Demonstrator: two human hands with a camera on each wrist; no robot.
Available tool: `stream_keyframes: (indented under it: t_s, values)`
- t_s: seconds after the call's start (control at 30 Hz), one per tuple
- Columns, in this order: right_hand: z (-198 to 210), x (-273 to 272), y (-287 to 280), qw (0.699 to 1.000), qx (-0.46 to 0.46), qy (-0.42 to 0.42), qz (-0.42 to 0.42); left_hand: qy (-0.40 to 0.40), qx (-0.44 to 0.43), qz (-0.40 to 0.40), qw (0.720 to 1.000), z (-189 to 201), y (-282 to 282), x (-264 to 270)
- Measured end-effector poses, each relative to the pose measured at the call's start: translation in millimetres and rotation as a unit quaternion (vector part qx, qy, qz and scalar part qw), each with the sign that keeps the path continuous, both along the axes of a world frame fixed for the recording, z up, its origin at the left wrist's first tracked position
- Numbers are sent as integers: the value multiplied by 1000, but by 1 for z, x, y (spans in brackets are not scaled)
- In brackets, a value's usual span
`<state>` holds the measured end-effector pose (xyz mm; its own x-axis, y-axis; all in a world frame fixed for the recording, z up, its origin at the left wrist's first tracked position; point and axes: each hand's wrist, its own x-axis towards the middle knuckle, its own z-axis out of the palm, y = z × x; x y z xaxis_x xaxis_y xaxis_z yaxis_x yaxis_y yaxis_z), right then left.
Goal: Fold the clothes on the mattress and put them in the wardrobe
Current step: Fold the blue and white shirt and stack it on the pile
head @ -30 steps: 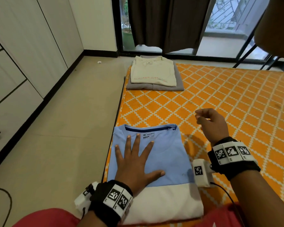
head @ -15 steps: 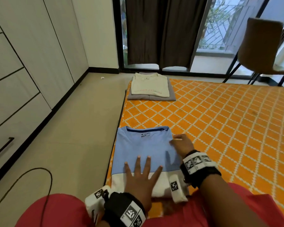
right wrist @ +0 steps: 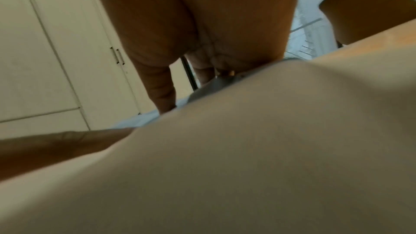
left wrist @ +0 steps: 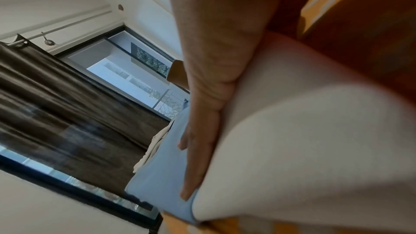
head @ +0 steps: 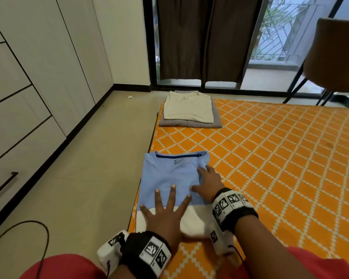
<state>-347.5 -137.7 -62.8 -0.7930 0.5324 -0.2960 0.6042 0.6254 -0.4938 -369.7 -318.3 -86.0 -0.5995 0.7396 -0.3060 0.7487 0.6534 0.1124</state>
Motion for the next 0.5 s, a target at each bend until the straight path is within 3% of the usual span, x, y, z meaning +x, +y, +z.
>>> stream_keyframes:
  t_s: [0.13,0.2,0.3,0.33,0.4,0.43,0.5]
  values:
    - [-5,-7,8,983,-99,130,-79,-19,-30,5,999,7,19,-25]
    - [-10,-3,0,981,-61,135,-126,-18,-6,13,1000,7,19,-28]
    - [-14,1,-39,979,16,165,-119,77,69,16,994,-6,13,-20]
    - [-14,1,-57,974,-24,197,-109,60,97,25,993,-12,11,-18]
    - [-14,1,-95,948,-160,250,-114,83,72,-32,993,-10,1,-12]
    - [-18,1,-112,941,-193,251,-119,42,47,-23,998,-10,-8,-10]
    - [-26,3,-135,970,-135,188,-76,19,83,-30,996,-21,-21,-14]
